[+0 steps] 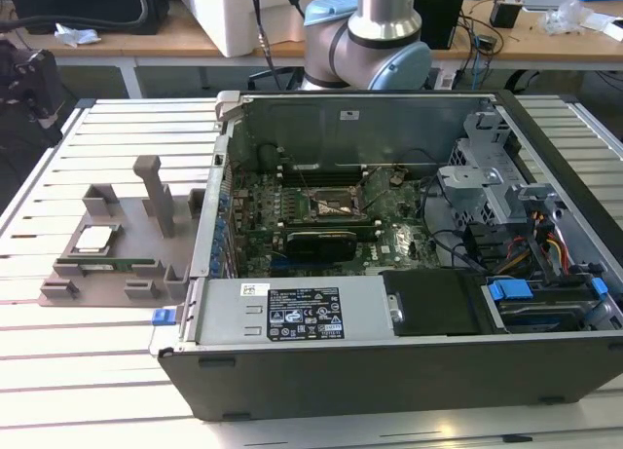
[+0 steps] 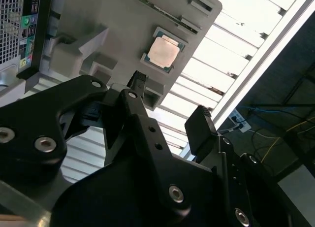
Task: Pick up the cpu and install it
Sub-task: 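Pick up the cpu and move it towards the insertion slot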
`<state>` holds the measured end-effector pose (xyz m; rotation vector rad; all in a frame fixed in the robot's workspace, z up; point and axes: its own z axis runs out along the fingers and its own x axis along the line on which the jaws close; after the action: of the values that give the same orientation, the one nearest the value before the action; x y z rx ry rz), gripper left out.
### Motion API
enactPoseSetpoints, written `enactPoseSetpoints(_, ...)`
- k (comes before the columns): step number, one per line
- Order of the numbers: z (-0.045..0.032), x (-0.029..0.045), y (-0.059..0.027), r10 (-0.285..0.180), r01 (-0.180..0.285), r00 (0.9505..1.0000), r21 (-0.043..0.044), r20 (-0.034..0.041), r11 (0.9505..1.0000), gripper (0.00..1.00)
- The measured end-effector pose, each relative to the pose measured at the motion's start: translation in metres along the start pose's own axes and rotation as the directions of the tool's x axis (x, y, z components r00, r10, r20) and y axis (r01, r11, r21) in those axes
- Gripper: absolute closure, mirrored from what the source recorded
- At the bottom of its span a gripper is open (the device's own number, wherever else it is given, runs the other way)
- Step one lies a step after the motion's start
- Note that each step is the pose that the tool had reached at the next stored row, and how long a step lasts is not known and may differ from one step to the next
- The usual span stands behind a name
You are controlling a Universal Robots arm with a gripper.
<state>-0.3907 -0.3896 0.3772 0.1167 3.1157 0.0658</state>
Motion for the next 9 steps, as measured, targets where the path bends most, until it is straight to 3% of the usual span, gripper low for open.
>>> enactPoseSetpoints(4, 0.0061, 0.0005, 0.0047, 0.0, 0.0, 1.0, 0.0, -0.0006, 1.0, 0.4)
enactPoseSetpoints(9, 0.0215, 0.0011, 0.0115, 0.0, 0.0, 1.0, 0.0003, -0.0032, 1.0, 0.4)
